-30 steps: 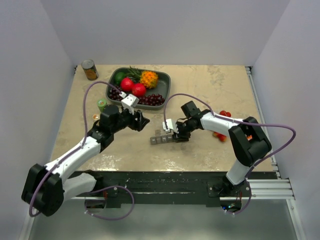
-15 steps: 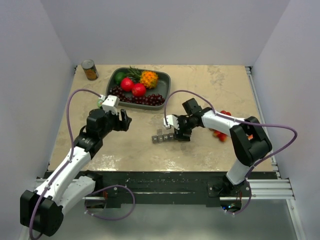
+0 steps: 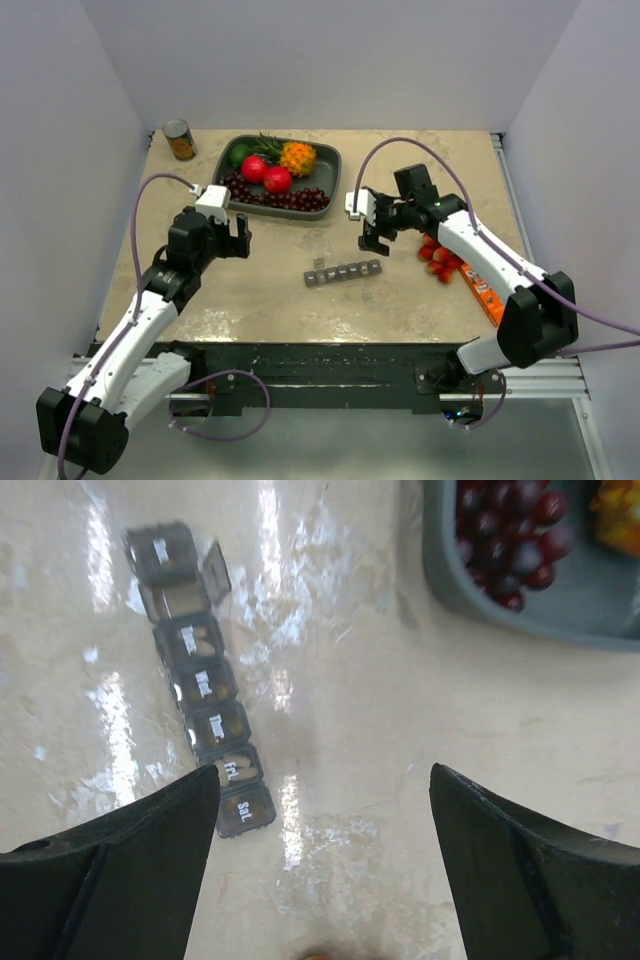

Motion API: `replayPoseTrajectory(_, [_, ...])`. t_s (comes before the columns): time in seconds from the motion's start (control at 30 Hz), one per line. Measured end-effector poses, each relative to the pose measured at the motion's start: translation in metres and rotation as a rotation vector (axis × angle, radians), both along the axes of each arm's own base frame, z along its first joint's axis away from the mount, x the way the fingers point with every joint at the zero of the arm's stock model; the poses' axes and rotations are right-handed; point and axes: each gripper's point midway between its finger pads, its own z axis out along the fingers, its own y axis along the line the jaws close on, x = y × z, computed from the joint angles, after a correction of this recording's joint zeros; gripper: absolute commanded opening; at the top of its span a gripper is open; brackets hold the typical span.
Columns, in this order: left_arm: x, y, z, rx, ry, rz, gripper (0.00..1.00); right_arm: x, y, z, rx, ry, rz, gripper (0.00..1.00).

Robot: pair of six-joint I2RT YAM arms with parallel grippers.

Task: Sort the pills into containers

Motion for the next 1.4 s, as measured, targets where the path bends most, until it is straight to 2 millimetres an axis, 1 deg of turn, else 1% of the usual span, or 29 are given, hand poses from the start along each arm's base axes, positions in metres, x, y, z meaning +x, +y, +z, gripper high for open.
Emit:
replayPoseTrajectory(0.03, [-0.001,0.002,0.000,0.004,0.000,0.006,0.93,0.000,0.003,0.016,0.029,-0.012,0.002,0.88])
replayPoseTrajectory(0.1, [-0.003,0.003,0.001,0.005,0.001,0.008,0.93,-0.005,0.010,0.038,0.081,-0.015,0.014,0.88])
replayPoseTrajectory(0.13, [-0.004,0.002,0.001,0.000,0.003,0.007,0.92,-0.009,0.013,0.045,0.108,-0.006,0.023,0.88])
replayPoseTrajectory(0.17, [-0.005,0.001,0.002,-0.010,0.002,0.001,0.91,-0.015,0.015,0.050,0.131,0.007,0.034,0.88])
replayPoseTrajectory(0.23, [-0.008,-0.005,0.005,-0.044,-0.001,-0.025,0.87,-0.026,0.018,0.051,0.171,0.048,0.057,0.88])
replayPoseTrajectory(0.27, [-0.011,-0.011,0.006,-0.069,-0.001,-0.049,0.85,-0.033,0.020,0.048,0.193,0.069,0.072,0.88])
replayPoseTrajectory(0.3, [-0.013,-0.017,0.007,-0.098,-0.005,-0.078,0.80,-0.041,0.018,0.041,0.201,0.102,0.074,0.87])
replayPoseTrajectory(0.33, [-0.017,-0.024,0.007,-0.127,-0.003,-0.110,0.77,-0.051,0.015,0.029,0.206,0.146,0.073,0.87])
replayPoseTrajectory(0.43, [-0.027,-0.049,-0.001,-0.229,0.026,-0.220,0.67,-0.071,0.004,-0.005,0.191,0.269,0.041,0.84])
replayPoseTrajectory(0.53, [-0.037,-0.073,-0.017,-0.323,0.081,-0.315,0.59,-0.074,-0.001,-0.020,0.183,0.330,0.014,0.77])
replayPoseTrajectory(0.57, [-0.041,-0.081,-0.023,-0.350,0.108,-0.341,0.56,-0.072,-0.002,-0.022,0.183,0.336,0.007,0.73])
replayPoseTrajectory(0.63, [-0.051,-0.101,-0.037,-0.385,0.165,-0.401,0.46,-0.070,-0.002,-0.027,0.179,0.357,-0.003,0.68])
replayPoseTrajectory(0.67, [-0.056,-0.113,-0.041,-0.394,0.187,-0.436,0.42,-0.070,-0.002,-0.030,0.176,0.368,-0.007,0.61])
replayPoseTrajectory(0.7, [-0.061,-0.124,-0.045,-0.404,0.210,-0.469,0.36,-0.069,-0.002,-0.033,0.172,0.381,-0.011,0.57])
replayPoseTrajectory(0.73, [-0.065,-0.133,-0.048,-0.408,0.226,-0.498,0.33,-0.069,-0.002,-0.037,0.167,0.396,-0.016,0.54])
replayPoseTrajectory(0.77, [-0.068,-0.143,-0.052,-0.417,0.243,-0.527,0.31,-0.068,-0.002,-0.042,0.159,0.413,-0.024,0.47])
replayPoseTrajectory(0.8, [-0.070,-0.151,-0.057,-0.423,0.266,-0.545,0.27,-0.066,-0.002,-0.048,0.148,0.432,-0.038,0.44])
replayPoseTrajectory(0.83, [-0.071,-0.156,-0.064,-0.426,0.289,-0.554,0.26,-0.064,-0.002,-0.053,0.138,0.451,-0.051,0.41])
replayPoseTrajectory(0.87, [-0.071,-0.161,-0.070,-0.431,0.309,-0.559,0.24,-0.063,-0.002,-0.058,0.130,0.472,-0.064,0.35])
replayPoseTrajectory(0.93, [-0.071,-0.168,-0.082,-0.435,0.343,-0.566,0.19,-0.059,-0.003,-0.071,0.107,0.512,-0.097,0.29])
replayPoseTrajectory(0.97, [-0.070,-0.172,-0.087,-0.438,0.354,-0.568,0.18,-0.057,-0.003,-0.077,0.098,0.531,-0.112,0.24])
replayPoseTrajectory(1.0, [-0.070,-0.174,-0.091,-0.442,0.365,-0.567,0.15,-0.055,-0.003,-0.082,0.089,0.549,-0.129,0.22])
replayPoseTrajectory(1.07, [-0.068,-0.181,-0.098,-0.446,0.384,-0.577,0.13,-0.050,-0.003,-0.090,0.076,0.581,-0.157,0.18])
replayPoseTrajectory(1.17, [-0.064,-0.190,-0.103,-0.452,0.397,-0.589,0.10,-0.044,0.000,-0.096,0.075,0.609,-0.180,0.16])
replayPoseTrajectory(1.3, [-0.054,-0.205,-0.097,-0.473,0.380,-0.613,0.08,-0.042,0.003,-0.095,0.085,0.627,-0.195,0.15])
replayPoseTrajectory(1.4, [-0.047,-0.211,-0.096,-0.481,0.366,-0.621,0.07,-0.040,0.004,-0.094,0.090,0.631,-0.208,0.15])
